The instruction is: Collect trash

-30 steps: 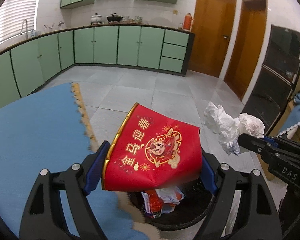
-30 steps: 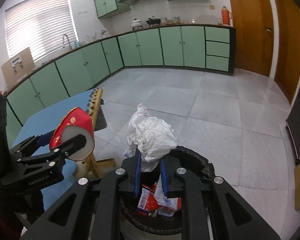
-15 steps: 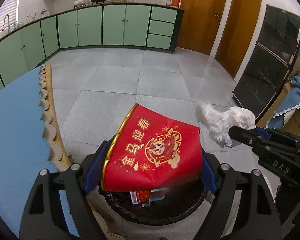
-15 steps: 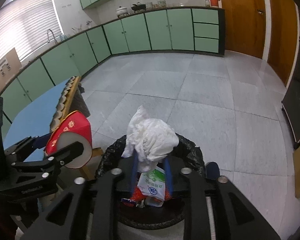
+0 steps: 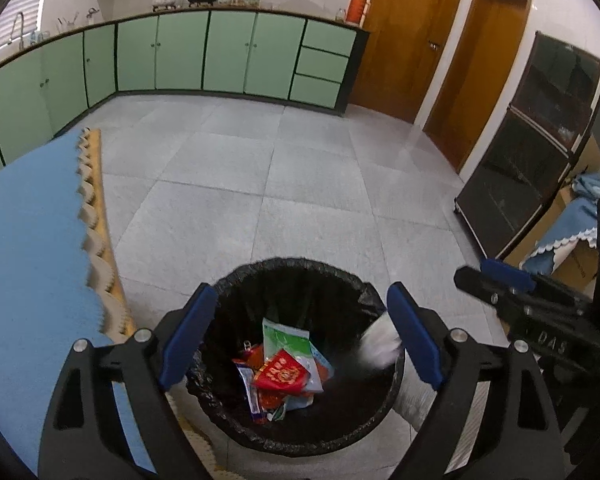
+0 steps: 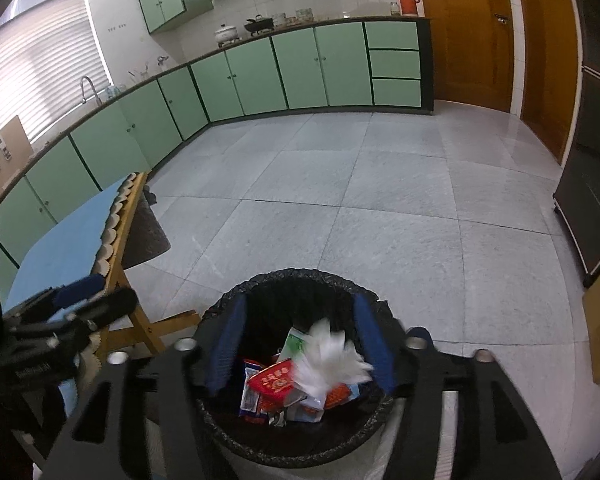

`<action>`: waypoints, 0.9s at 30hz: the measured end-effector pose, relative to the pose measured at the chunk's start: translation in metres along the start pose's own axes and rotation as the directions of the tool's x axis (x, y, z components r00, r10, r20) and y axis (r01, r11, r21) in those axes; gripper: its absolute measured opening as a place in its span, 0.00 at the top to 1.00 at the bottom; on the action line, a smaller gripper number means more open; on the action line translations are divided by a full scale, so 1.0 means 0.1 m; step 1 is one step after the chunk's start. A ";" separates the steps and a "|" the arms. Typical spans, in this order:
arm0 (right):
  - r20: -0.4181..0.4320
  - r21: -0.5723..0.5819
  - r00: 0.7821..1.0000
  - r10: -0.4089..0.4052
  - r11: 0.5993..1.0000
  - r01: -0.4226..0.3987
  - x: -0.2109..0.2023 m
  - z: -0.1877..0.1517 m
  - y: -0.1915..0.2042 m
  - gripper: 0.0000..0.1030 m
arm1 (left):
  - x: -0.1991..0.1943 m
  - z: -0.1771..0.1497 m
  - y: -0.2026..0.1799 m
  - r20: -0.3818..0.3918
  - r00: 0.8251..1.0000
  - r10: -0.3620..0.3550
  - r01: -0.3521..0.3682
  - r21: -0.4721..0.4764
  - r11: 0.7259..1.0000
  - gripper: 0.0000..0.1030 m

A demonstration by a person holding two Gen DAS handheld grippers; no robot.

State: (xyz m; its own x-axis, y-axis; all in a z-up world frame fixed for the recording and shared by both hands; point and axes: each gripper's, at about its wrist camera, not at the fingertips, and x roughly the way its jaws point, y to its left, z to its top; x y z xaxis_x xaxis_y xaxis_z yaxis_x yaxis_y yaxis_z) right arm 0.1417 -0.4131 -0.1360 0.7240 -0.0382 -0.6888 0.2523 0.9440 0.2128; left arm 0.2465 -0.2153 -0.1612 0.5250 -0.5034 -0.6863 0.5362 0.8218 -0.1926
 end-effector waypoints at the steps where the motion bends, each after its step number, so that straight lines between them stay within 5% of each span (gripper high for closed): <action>1: 0.002 -0.003 1.000 0.000 1.000 0.000 -0.01 0.01 0.01 0.38 | -0.05 0.01 0.01 0.010 1.000 0.005 -0.005 0.000 1.000 0.18; 6: 0.031 -0.020 0.999 0.008 1.000 -0.008 -0.18 0.06 0.12 0.30 | -0.33 0.06 0.06 0.048 0.998 0.031 -0.031 0.003 1.000 0.18; 12: 0.086 -0.072 0.996 0.022 0.997 -0.016 -0.52 0.13 0.35 0.06 | -0.80 0.12 0.10 0.114 0.990 0.088 -0.088 -0.009 0.996 0.14; 27: 0.162 -0.181 0.973 0.166 0.974 -0.136 -1.35 0.27 1.04 0.06 | -1.86 0.12 0.11 0.235 0.949 0.208 -0.202 -0.049 0.978 0.13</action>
State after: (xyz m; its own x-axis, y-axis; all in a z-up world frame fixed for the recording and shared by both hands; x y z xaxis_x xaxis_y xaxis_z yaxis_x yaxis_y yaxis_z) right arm 0.0873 -0.3187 -0.0024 0.8502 0.0664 -0.5223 0.0312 0.9839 0.1760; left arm 0.1623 -0.1159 -0.0271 0.7656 -0.3696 -0.5265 0.3856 0.9188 -0.0842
